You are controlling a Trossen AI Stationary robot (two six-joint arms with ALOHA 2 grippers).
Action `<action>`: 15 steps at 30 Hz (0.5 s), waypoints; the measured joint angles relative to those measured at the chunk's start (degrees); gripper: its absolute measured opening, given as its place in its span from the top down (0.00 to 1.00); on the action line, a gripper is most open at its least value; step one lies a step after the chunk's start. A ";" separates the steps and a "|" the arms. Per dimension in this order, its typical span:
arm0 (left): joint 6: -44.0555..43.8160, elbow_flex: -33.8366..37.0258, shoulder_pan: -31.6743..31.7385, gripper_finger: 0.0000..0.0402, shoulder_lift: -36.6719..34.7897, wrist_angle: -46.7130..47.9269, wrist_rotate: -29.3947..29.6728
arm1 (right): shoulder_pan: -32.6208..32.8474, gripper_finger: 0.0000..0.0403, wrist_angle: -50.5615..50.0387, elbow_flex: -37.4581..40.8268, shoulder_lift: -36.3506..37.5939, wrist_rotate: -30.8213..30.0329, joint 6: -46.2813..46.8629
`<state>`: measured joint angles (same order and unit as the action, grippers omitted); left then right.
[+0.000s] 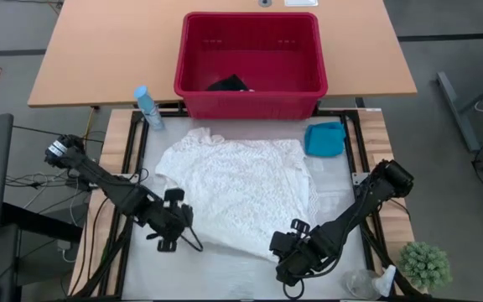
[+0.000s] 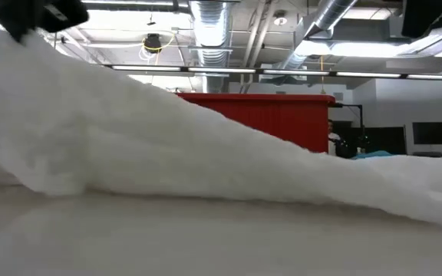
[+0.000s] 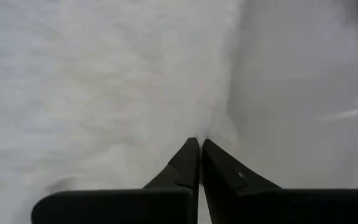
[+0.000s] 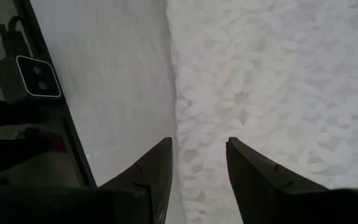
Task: Fold laundry
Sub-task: Fold the white blouse
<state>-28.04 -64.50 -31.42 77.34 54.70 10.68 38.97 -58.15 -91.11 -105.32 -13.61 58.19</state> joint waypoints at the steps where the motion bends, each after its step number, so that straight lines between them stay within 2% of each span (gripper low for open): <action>1: 0.84 0.46 0.66 1.00 0.04 0.58 1.86 | -0.13 0.57 -0.12 0.02 0.00 0.00 -0.02; 5: 3.61 5.69 3.89 0.99 0.09 0.01 8.21 | -0.49 0.57 -0.16 0.51 0.00 0.02 1.21; 8: 8.39 10.58 8.28 0.97 0.13 -0.32 7.83 | -0.49 0.57 -1.16 0.99 -0.04 -0.02 2.14; 11: 12.11 14.49 12.38 0.92 0.13 -3.86 3.50 | -0.49 0.57 -1.09 2.19 -0.02 -0.03 2.29; 15: 15.92 15.57 15.59 0.83 0.15 -7.04 -7.42 | -0.31 0.57 0.98 4.50 -0.02 -0.04 2.96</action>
<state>-12.12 -48.93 -15.83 77.49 47.66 3.26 38.65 -57.17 -86.61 -105.34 -13.65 61.15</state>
